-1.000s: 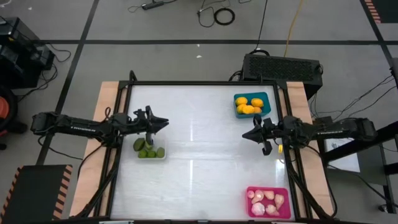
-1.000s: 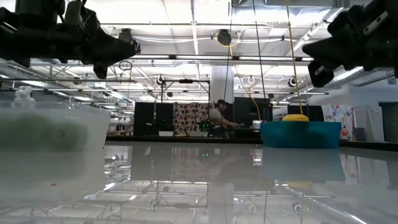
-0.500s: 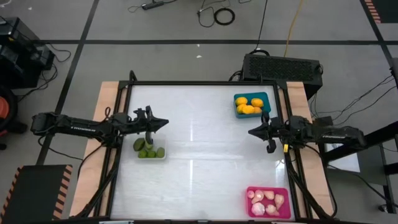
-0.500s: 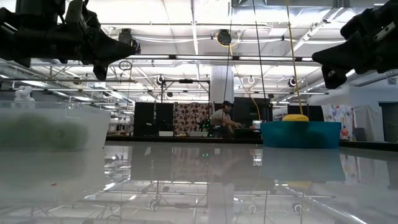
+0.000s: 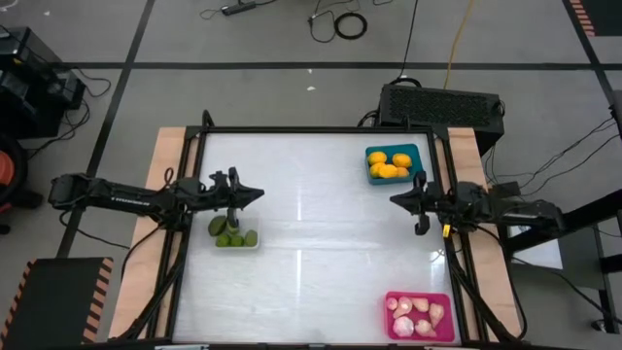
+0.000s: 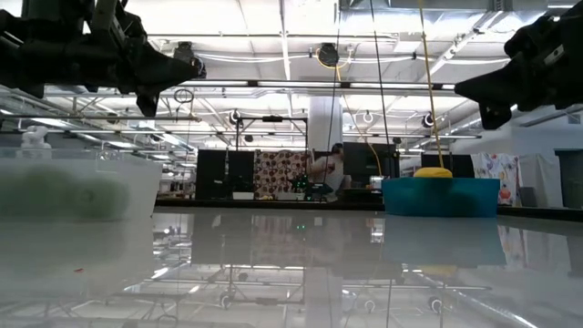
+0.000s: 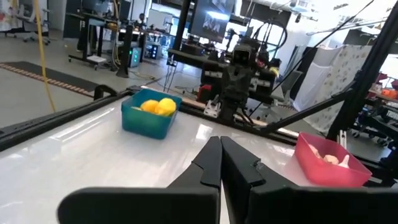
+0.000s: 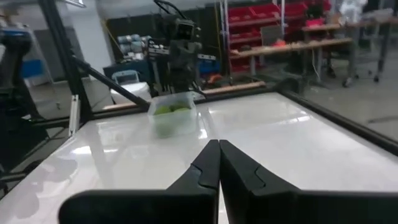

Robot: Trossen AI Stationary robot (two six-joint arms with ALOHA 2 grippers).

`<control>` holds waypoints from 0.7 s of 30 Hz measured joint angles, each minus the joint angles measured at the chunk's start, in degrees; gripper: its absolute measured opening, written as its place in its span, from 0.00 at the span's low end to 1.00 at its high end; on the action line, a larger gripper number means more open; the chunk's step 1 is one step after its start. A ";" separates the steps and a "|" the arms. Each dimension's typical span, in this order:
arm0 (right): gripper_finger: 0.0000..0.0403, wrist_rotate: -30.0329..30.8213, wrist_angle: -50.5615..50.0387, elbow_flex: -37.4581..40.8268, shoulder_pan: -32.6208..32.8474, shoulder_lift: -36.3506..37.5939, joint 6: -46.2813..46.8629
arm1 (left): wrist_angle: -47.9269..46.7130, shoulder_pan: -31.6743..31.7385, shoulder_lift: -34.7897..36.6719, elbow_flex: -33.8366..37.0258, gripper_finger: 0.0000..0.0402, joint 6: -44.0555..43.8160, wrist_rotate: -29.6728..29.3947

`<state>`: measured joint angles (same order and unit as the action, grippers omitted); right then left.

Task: Sort produce into baskets
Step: Return to Home Position

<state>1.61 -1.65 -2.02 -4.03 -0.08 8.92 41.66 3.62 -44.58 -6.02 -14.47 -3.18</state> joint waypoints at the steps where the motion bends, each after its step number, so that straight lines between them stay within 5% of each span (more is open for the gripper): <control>1: 0.00 -0.60 1.67 0.77 0.00 -0.02 -0.30 | 0.28 0.00 -0.01 0.00 0.01 0.07 0.00; 21: 0.00 -1.91 2.38 1.14 0.01 -4.76 -8.25 | 2.99 -0.02 -1.92 -0.02 0.01 2.11 -0.04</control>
<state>-0.31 0.73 -0.89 -4.02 -4.84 0.67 44.65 3.60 -46.50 -6.04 -12.36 -3.22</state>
